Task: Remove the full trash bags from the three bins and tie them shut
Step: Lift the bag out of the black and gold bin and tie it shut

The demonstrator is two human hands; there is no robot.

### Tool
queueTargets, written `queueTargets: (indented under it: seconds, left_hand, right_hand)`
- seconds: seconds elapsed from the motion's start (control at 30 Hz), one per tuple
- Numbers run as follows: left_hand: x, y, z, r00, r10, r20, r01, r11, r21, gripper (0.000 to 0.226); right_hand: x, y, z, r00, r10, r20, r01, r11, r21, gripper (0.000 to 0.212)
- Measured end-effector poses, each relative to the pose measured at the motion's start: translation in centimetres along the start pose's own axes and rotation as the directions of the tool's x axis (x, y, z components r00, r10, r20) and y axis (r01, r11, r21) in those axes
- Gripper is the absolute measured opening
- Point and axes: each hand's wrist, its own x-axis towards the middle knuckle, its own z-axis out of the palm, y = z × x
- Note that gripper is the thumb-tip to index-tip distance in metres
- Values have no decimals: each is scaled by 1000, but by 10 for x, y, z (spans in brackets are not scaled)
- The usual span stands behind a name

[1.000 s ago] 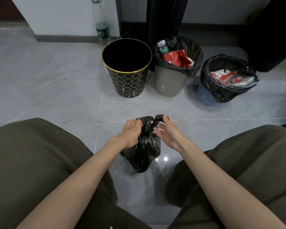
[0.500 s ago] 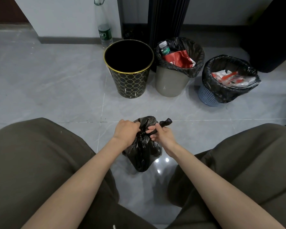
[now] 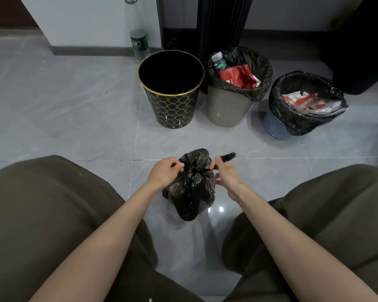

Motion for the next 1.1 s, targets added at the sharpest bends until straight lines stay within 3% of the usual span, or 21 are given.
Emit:
queueTargets:
  seconds: [0.1, 0.2, 0.3, 0.53, 0.67, 0.73, 0.83, 0.93, 1.1]
  left_hand:
    - [4, 5, -3, 990, 138, 20, -136, 986, -95, 22]
    - [6, 15, 4, 969, 248, 18, -244, 961, -130, 22]
    - [2, 23, 10, 951, 291, 104, -260, 935, -240, 16]
    - [-2, 25, 20, 943, 229, 242, -157, 946, -282, 18]
    - [-5, 28, 16, 960, 187, 207, -85, 904, -419, 20]
    - [-5, 26, 17, 963, 181, 197, -76, 891, -448, 22]
    - [-6, 25, 17, 965, 175, 198, -69, 889, -452, 22]
    - [-7, 25, 16, 965, 174, 198, -82, 911, -403, 21]
    - [-9, 28, 10, 966, 103, 239, 0, 918, -396, 17]
  right_hand:
    - [-1, -13, -2, 985, -170, -21, 164, 970, -179, 40]
    - [-4, -26, -3, 969, -248, 9, 246, 958, -149, 35]
    - [-5, -38, -10, 966, -253, 46, 257, 961, -107, 32]
    - [-7, -40, -18, 973, -166, 160, 161, 986, 43, 23]
    - [1, -35, -24, 990, -119, 80, 98, 968, 233, 29]
    - [3, -31, -25, 997, -67, 36, 64, 994, 88, 29]
    - [-2, -29, -20, 987, -55, 149, 84, 977, -195, 24]
    - [-3, -28, -12, 970, -118, 214, 168, 959, -230, 26]
    - [1, -21, -5, 979, -151, 140, 166, 981, -104, 20]
